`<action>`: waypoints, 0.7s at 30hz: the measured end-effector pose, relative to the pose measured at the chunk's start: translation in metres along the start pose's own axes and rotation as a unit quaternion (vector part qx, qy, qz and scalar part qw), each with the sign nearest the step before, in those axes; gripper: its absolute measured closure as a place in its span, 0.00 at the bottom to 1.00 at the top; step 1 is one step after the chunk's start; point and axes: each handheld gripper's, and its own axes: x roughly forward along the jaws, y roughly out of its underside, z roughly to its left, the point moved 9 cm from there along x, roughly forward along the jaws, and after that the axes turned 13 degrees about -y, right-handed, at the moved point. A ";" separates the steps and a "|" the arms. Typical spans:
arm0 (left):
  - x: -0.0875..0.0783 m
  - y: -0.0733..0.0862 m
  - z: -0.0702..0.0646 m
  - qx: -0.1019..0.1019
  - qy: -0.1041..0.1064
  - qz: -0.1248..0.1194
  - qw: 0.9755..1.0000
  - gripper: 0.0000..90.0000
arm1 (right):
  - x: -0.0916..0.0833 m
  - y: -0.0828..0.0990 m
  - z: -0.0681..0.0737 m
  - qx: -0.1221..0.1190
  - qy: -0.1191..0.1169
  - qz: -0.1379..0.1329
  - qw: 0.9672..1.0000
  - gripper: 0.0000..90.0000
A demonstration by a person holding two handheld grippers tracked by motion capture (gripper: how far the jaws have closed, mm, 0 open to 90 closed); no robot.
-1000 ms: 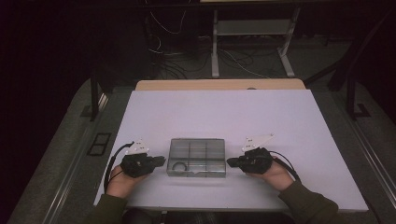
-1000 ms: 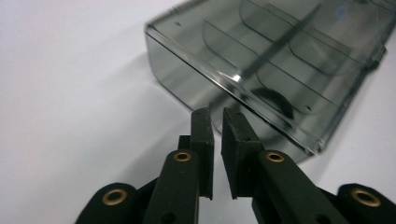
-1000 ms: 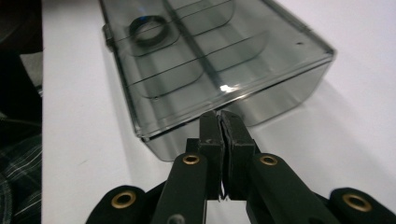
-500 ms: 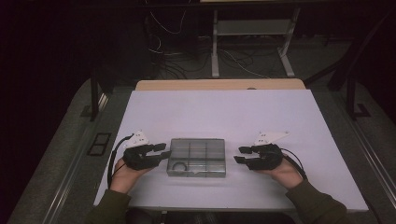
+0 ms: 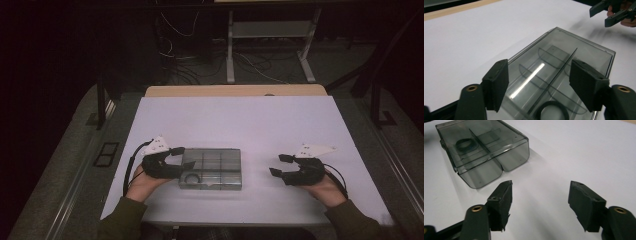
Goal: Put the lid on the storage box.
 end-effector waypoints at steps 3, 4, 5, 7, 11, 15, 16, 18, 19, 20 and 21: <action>0.001 0.000 -0.001 0.000 0.002 -0.002 1.000 0.29 | -0.007 0.006 -0.003 0.003 0.010 -0.004 1.000 0.33; 0.002 0.000 -0.002 0.000 0.002 -0.002 1.000 0.28 | -0.010 0.009 -0.004 0.003 0.015 -0.006 1.000 0.31; 0.002 0.001 -0.002 0.001 0.002 -0.002 1.000 0.27 | -0.012 0.010 -0.004 0.002 0.018 -0.005 1.000 0.30; 0.003 0.001 -0.003 0.001 0.003 -0.002 1.000 0.25 | -0.016 0.014 -0.005 0.001 0.024 -0.005 1.000 0.29; 0.004 0.002 -0.002 0.001 0.000 -0.003 1.000 0.23 | -0.023 0.019 -0.006 0.000 0.033 -0.010 0.999 0.25; 0.004 0.003 -0.002 0.005 -0.003 -0.002 1.000 0.20 | -0.029 0.022 -0.008 0.002 0.043 -0.016 0.999 0.20; 0.004 0.003 -0.002 0.006 -0.003 -0.001 1.000 0.19 | -0.030 0.022 -0.009 0.003 0.046 -0.019 0.999 0.19; 0.005 0.004 -0.003 0.008 -0.002 -0.002 1.000 0.17 | -0.033 0.023 -0.010 0.003 0.049 -0.023 0.999 0.18; 0.005 0.004 -0.004 0.008 -0.002 -0.002 1.000 0.17 | -0.034 0.024 -0.010 0.004 0.050 -0.024 0.998 0.17; 0.005 0.004 -0.004 0.010 -0.002 0.000 1.000 0.17 | -0.036 0.025 -0.010 0.004 0.051 -0.026 0.998 0.17; 0.005 0.004 -0.004 0.011 -0.002 0.000 1.000 0.17 | -0.036 0.025 -0.010 0.007 0.049 -0.028 0.998 0.17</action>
